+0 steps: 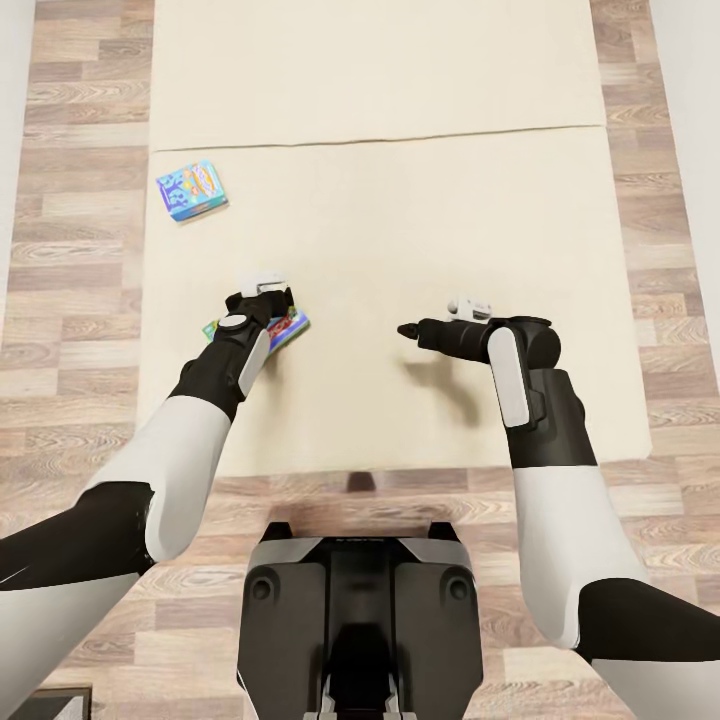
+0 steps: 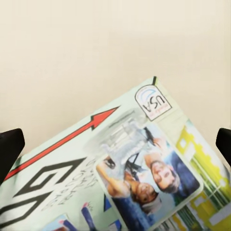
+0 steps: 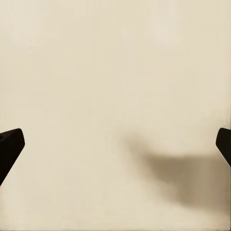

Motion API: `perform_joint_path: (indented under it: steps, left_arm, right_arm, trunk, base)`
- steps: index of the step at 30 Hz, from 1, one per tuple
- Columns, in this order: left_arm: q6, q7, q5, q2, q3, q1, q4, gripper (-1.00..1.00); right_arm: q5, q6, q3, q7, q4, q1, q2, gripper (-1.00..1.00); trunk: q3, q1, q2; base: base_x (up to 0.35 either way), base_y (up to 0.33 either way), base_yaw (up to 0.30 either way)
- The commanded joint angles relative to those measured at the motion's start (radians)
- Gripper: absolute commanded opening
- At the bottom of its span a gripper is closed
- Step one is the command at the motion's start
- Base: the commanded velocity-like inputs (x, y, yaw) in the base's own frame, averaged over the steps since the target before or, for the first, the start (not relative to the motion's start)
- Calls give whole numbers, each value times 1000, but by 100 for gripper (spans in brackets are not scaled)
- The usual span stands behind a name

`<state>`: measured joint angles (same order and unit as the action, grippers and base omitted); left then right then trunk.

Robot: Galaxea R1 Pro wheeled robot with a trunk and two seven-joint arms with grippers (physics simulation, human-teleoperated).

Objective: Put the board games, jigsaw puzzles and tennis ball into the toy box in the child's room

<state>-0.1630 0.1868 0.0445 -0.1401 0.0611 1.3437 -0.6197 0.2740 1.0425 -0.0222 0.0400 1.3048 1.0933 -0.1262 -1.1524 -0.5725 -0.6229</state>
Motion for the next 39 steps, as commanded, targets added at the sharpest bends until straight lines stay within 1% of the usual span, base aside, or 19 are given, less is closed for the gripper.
perform_joint_path:
  steps: [1,20,39]
  left_arm:
    - [-6,0,5,-1,4,0,-2,100]
    - [-7,0,5,-2,6,0,-2,100]
    - [-7,6,5,-1,5,0,-2,100]
  right_arm:
    - [-2,5,-2,4,1,0,0,100]
    - [-4,5,-2,4,1,0,2,100]
    - [-3,5,-2,4,1,0,0,100]
  trunk:
    - [-1,0,-1]
    - [-1,0,-1]
    - [-1,0,-1]
  base:
    - [-77,0,0]
    - [-84,0,0]
    - [-179,0,0]
